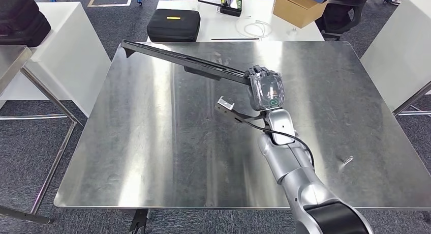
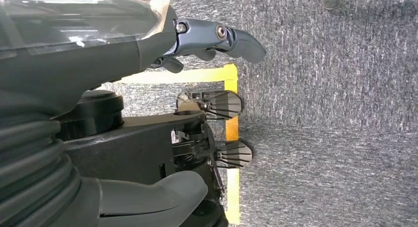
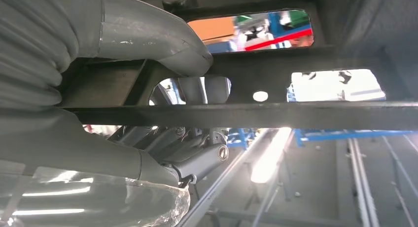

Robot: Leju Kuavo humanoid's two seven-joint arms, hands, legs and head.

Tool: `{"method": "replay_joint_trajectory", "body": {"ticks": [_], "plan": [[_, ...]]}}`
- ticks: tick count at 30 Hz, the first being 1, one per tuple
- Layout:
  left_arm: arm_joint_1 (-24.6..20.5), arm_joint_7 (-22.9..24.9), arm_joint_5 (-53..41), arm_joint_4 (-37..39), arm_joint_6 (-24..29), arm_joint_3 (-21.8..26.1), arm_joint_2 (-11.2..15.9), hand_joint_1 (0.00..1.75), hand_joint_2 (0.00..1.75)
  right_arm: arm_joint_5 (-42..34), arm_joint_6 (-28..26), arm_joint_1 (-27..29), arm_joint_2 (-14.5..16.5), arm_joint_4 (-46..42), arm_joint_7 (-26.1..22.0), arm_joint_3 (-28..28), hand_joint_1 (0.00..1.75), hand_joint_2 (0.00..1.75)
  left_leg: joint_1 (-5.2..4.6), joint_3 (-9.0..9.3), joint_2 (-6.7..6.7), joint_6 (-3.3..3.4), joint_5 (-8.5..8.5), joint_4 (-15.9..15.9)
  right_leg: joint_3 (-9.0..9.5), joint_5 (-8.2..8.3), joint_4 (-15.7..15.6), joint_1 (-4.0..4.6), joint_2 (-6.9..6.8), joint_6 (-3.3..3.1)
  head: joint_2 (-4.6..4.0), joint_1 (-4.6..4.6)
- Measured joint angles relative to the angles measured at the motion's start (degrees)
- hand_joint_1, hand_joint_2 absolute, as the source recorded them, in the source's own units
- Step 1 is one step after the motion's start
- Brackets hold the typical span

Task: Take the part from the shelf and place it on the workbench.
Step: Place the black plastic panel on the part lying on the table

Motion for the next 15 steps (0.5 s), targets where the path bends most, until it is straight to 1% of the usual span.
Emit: {"method": "replay_joint_trajectory", "body": {"ticks": [2,11,15], "plan": [[-0.07,-0.03,-0.1,0.0,-0.23,-0.13,0.04,0.0,1.75,-0.07,0.01,-0.63,-0.76,1.46,0.48,-0.52,0.0,0.0,-0.01,0.0,0.0,0.0,0.0,0.01,0.0,0.0,0.0,0.0,0.0,0.0,-0.01,0.0],[-0.19,0.09,-0.11,0.07,-0.19,-0.23,0.59,0.0,1.75,-0.71,0.0,-2.03,-1.9,6.65,0.39,-2.13,0.0,0.0,0.0,-0.02,0.01,0.01,-0.01,0.01,-0.02,0.0,0.0,0.02,0.01,0.0,0.0,0.01],[-0.2,0.25,-0.11,0.09,-0.02,-0.23,0.84,0.0,0.0,-1.58,-0.01,-2.07,-1.9,7.57,-0.49,-2.41,0.0,0.0,0.0,-0.02,0.01,0.01,-0.01,0.01,-0.01,0.0,0.01,0.02,0.01,0.0,0.0,0.02]]}}
